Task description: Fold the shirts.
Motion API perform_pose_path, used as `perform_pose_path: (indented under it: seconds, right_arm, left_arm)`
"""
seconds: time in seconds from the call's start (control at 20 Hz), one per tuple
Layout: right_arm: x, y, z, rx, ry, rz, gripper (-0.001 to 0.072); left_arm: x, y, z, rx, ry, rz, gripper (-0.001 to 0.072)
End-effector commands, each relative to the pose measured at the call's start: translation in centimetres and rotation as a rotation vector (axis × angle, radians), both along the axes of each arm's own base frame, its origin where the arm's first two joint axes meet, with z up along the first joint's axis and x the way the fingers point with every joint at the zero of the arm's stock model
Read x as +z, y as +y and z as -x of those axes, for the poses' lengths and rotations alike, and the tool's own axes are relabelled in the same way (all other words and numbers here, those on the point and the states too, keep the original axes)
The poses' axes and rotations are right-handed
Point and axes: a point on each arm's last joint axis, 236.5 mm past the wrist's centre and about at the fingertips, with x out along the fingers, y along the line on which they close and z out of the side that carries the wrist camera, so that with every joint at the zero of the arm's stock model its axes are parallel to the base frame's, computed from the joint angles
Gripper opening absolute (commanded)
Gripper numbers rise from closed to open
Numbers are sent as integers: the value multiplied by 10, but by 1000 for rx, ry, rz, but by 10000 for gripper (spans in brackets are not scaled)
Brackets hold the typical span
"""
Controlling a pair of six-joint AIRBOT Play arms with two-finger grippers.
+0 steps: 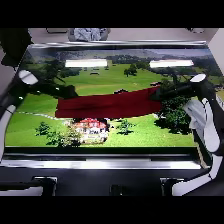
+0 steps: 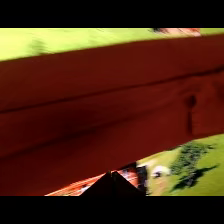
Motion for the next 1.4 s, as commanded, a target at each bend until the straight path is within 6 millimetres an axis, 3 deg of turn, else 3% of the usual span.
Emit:
perform_pose_path:
  seconds: [0.0, 0.15, 0.35, 0.5, 0.6, 0.7, 0.8, 0.85, 0.9, 1.0, 1.2, 1.35]
  right_arm:
    - [52, 9, 26, 30, -65, 144, 40]
    - [103, 20, 53, 42, -127, 169, 40]
    - [159, 23, 91, 19, -191, 175, 40]
    - [180, 21, 115, 4, -204, 194, 41]
    - [187, 17, 119, -20, -215, 211, 41]
    - [183, 11, 117, -32, -210, 236, 41]
    - [169, 8, 109, -33, -177, 247, 41]
    - [162, 9, 103, -32, -160, 235, 40]
    - [154, 14, 94, -23, -148, 219, 40]
    - [137, 34, 75, -1, -145, 188, 40]
    - [100, 114, 44, 64, -108, 22, 40]
    - [64, 173, 24, 60, -66, -80, 40]
  left_arm:
    - [-31, -92, 17, -30, 32, 145, 28]
    - [-48, -156, 22, -21, 64, 247, 28]
    - [-75, -222, 42, -62, 169, 326, 28]
    - [-82, -271, 62, -83, 248, 408, 28]
    - [-89, -298, 75, -96, 293, 447, 28]
    - [-91, -304, 79, -124, 287, 449, 26]
    - [-82, -284, 64, -142, 226, 414, 25]
    - [-75, -262, 50, -152, 170, 360, 24]
    - [-66, -236, 37, -158, 116, 297, 24]
    - [-36, -165, 5, -139, -8, 147, 25]
    - [60, -29, -42, 40, -227, 34, 26]
    - [123, 44, -43, 171, -336, 34, 26]
